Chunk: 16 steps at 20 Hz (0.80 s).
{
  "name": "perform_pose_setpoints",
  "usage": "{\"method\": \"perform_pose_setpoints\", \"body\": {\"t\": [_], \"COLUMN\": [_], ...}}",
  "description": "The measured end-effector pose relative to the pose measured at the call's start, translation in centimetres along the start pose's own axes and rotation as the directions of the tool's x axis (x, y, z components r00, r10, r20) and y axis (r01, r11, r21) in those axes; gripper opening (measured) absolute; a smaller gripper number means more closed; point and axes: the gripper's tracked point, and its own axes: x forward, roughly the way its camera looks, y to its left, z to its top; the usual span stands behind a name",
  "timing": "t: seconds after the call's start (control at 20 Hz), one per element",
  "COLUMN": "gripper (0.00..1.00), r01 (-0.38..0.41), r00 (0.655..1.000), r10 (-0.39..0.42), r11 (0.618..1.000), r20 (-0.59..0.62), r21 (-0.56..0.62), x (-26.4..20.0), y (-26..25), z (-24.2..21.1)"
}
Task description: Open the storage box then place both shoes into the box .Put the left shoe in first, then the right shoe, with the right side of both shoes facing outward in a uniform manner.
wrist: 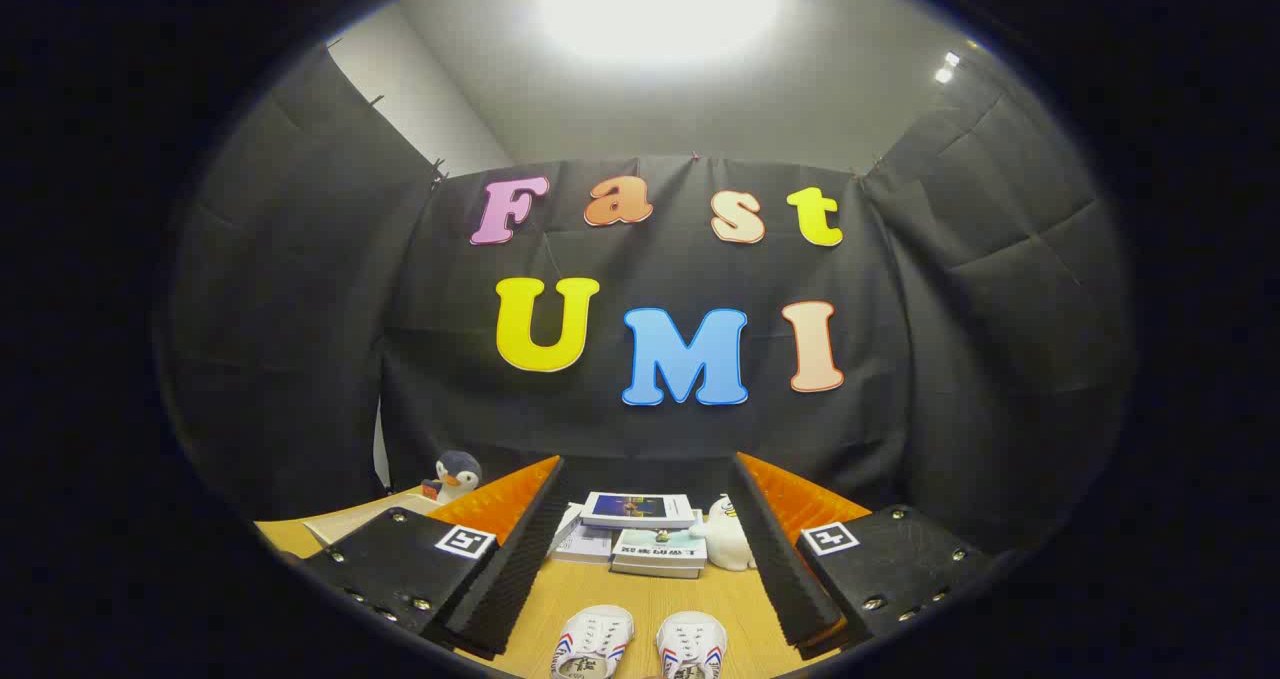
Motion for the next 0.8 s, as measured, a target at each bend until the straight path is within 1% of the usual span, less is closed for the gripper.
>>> {"method": "perform_pose_setpoints", "body": {"t": [0.45,0.8], "gripper": [0.96,0.96], "r01": [-0.005,-0.001], "r00": [1.0,1.0], "r10": [0.006,0.002], "r11": [1.0,1.0], "r20": [-0.029,-0.016], "r21": [0.015,0.015], "x": [-0.2,-0.3], "y": [0.3,0.3], "z": [-1.3,-1.0]}}
